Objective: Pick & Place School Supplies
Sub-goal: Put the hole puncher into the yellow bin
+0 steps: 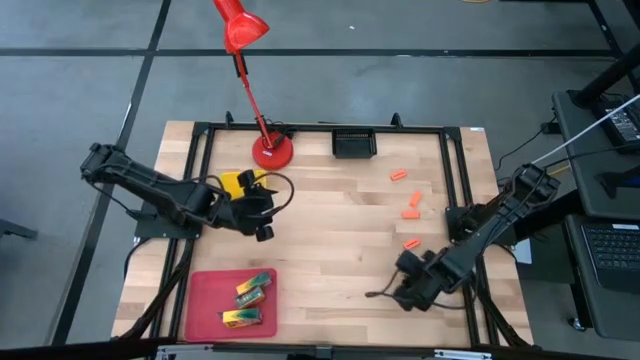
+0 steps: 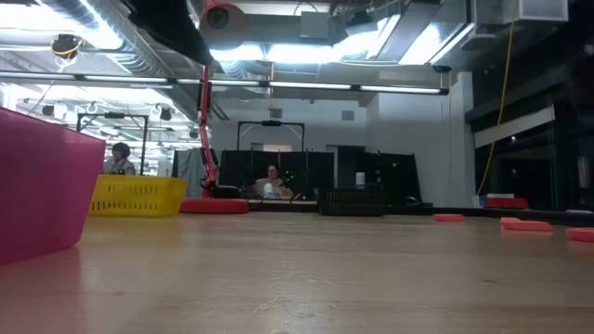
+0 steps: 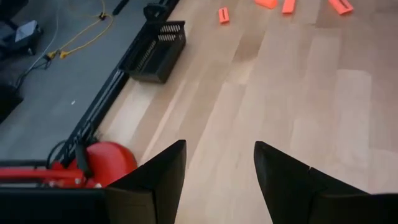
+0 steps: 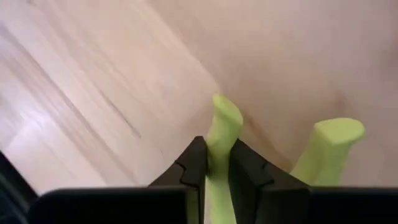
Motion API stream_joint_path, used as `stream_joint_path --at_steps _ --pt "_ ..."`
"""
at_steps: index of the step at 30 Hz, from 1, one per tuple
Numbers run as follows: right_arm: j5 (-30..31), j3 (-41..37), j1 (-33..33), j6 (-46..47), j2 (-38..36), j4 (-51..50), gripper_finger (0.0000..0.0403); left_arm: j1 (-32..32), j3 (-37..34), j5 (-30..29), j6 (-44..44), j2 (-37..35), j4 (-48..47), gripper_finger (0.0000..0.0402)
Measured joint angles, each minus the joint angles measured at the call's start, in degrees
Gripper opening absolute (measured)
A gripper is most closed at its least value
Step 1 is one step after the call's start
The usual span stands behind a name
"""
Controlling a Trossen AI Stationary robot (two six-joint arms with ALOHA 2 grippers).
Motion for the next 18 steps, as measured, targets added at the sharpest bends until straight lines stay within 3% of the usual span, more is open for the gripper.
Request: stream_joint_path --at_steps 3,6,10,15,18 --pt "5.50 3.64 -1.46 -8.80 0.14 1.50 0.0041 -2.52 -0.08 -2.51 -4.81 0.02 -2.49 0.0185" --pt "12.48 8.59 -3.09 -19.35 -0.20 1.28 0.0041 -5.10 -2.96 -5.12 -6.80 0.21 0.73 0.0185" --pt "20.47 14.97 -4.46 -34.85 -1.37 1.24 0.0041 -7.11 -10.42 -7.12 -5.00 0.24 14.65 0.0184" --pt "28.43 21.56 -4.97 -56.39 -1.61 2.97 0.0041 -6.86 -22.46 -8.40 7.12 0.28 49.27 0.0185" --pt "28.16 22.22 -5.63 -69.49 -1.65 10.30 0.0041 -5.20 -29.63 -0.87 15.90 0.28 75.46 0.0184"
